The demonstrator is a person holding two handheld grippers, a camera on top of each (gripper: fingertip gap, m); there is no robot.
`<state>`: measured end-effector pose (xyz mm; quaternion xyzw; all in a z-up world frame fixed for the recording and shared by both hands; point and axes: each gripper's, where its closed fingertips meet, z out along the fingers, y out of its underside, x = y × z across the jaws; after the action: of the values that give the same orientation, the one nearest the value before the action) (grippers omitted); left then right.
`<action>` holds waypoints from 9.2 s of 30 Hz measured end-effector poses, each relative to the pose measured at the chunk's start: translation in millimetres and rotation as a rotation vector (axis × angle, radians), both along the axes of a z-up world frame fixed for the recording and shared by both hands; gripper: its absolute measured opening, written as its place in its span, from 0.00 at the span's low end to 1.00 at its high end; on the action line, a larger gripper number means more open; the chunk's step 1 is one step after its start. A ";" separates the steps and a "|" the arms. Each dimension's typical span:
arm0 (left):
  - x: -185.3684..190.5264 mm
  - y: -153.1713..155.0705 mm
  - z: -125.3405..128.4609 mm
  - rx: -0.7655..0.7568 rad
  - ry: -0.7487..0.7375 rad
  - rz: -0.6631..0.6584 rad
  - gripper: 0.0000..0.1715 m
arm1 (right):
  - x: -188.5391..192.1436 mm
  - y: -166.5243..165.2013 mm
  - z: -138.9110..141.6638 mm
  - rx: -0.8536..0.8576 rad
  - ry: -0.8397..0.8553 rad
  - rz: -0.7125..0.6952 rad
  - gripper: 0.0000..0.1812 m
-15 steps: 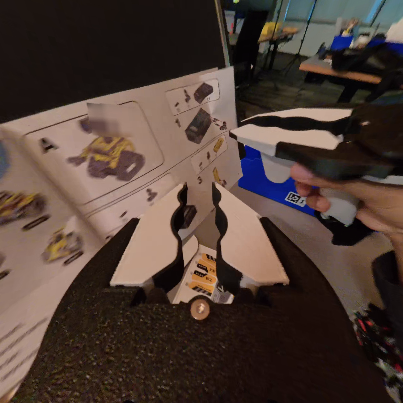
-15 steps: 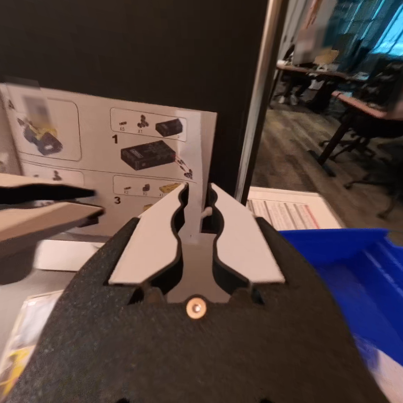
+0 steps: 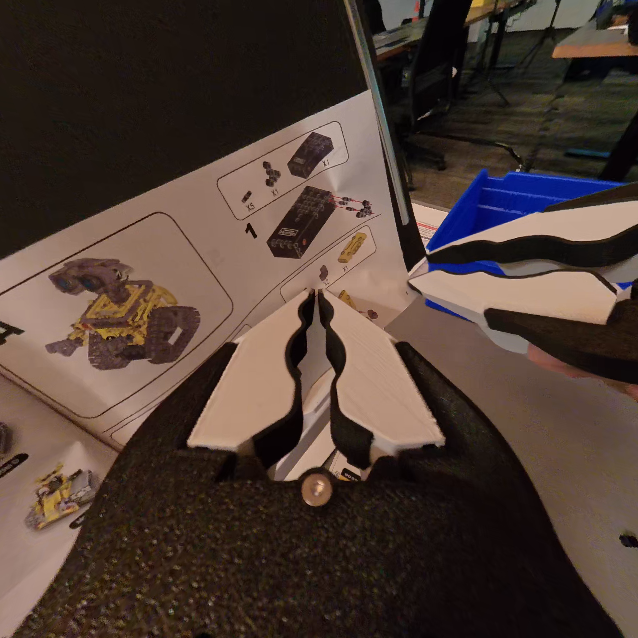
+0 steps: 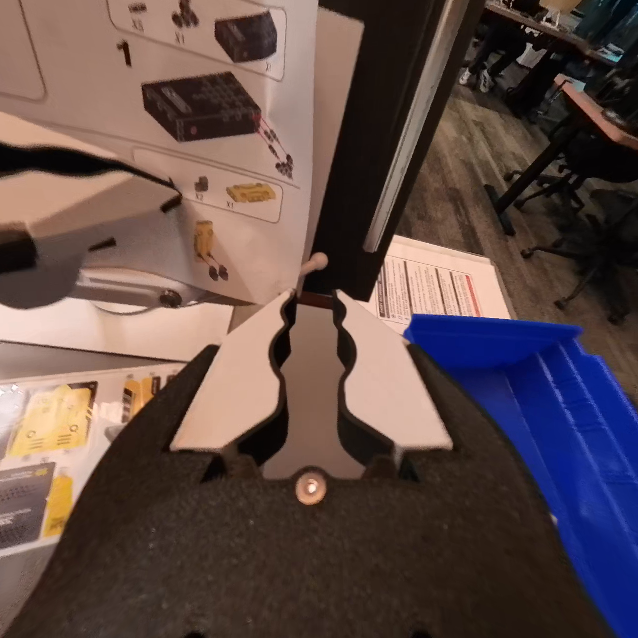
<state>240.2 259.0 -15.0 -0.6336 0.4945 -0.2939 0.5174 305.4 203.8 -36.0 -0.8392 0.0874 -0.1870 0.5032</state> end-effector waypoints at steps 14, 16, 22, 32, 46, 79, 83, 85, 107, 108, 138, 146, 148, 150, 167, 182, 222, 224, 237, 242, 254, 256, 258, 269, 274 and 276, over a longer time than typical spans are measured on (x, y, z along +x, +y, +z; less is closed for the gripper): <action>16.9 -32.0 -20.9 0.090 0.082 -0.124 0.02 | -21.2 4.8 -7.5 0.008 0.104 0.115 0.12; 18.8 -29.6 -25.3 0.071 0.079 -0.107 0.01 | -20.1 3.9 -12.2 -0.004 0.112 0.118 0.12; 12.7 -13.7 -15.8 -0.017 -0.018 -0.066 0.00 | -15.0 -2.8 3.3 0.039 0.078 0.093 0.12; 11.4 -13.9 -13.3 0.035 0.005 -0.033 0.00 | 5.0 5.4 6.5 0.252 0.297 0.038 0.12; 12.2 -18.4 -11.3 0.006 0.004 -0.042 0.00 | -9.8 19.2 -10.7 0.190 0.352 0.099 0.10; -17.4 -23.9 34.3 -0.099 -0.094 -0.131 0.00 | -34.5 16.6 32.0 0.205 0.153 0.187 0.17; -58.5 -12.3 69.1 -0.163 -0.194 -0.105 0.00 | -50.5 7.1 71.5 0.358 0.184 0.258 0.18; -81.4 -2.7 80.9 -0.200 -0.234 -0.067 0.01 | -55.9 2.8 84.6 0.395 0.155 0.279 0.18; -227.7 97.3 26.1 -0.249 -0.213 0.259 0.00 | -287.9 108.9 17.6 0.148 -0.383 0.750 0.13; -224.2 98.7 21.9 -0.239 -0.198 0.261 0.00 | -293.2 111.4 10.3 0.129 -0.400 0.760 0.13; -256.5 118.0 20.0 -0.251 -0.179 0.418 0.00 | -113.5 79.4 77.4 0.423 -0.095 0.252 0.15; -232.2 96.2 30.9 -0.211 -0.191 0.316 0.00 | -16.3 38.7 70.5 0.581 0.116 0.084 0.00; -226.2 92.3 28.7 -0.206 -0.173 0.302 0.00 | -15.9 39.4 70.8 0.612 0.181 0.086 0.00; -221.3 88.5 27.9 -0.204 -0.163 0.290 0.00 | -15.2 40.6 70.8 0.609 0.195 0.063 0.00; -179.5 -26.5 85.6 -0.123 -0.242 0.037 0.00 | -196.7 -34.2 196.1 0.762 0.239 0.751 0.00; -216.1 -102.0 -134.9 -0.221 0.118 -0.073 0.02 | -102.7 -76.6 -85.8 0.039 0.010 0.705 0.00; -230.8 -83.6 -172.6 -0.235 0.336 -0.001 0.24 | -49.5 -86.6 -116.2 0.052 0.275 0.524 0.00; -230.9 -83.2 -174.9 -0.240 0.349 0.002 0.24 | -50.7 -86.7 -116.5 0.049 0.279 0.532 0.03; -231.1 -82.5 -183.3 -0.280 0.391 0.007 0.24 | -59.1 -86.7 -122.8 0.000 0.232 0.570 0.10; -231.1 -82.3 -183.5 -0.285 0.391 0.007 0.24 | -58.0 -86.6 -122.2 0.006 0.265 0.571 0.10; -231.1 -82.6 -183.6 -0.288 0.390 0.005 0.24 | -60.6 -86.6 -124.8 -0.012 0.272 0.588 0.11; -231.0 -82.6 -183.6 -0.290 0.389 0.004 0.24 | -60.5 -86.5 -124.8 -0.011 0.279 0.589 0.11; -230.9 -82.6 -183.6 -0.292 0.388 0.004 0.24 | -60.5 -86.6 -124.8 -0.011 0.291 0.592 0.12; -230.9 -82.5 -183.2 -0.306 0.380 0.000 0.24 | -61.9 -87.3 -123.4 -0.002 0.349 0.615 0.13; -230.9 -82.4 -183.2 -0.309 0.379 -0.001 0.24 | -63.6 -87.3 -124.7 -0.012 0.331 0.620 0.13; -230.9 -82.4 -183.0 -0.311 0.378 -0.001 0.24 | -64.6 -87.4 -125.5 -0.019 0.325 0.623 0.13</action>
<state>9.3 176.6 -198.0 -0.7490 0.5317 -0.2433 0.3116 240.8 116.4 -161.5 -0.8489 -0.0956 0.1105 0.5079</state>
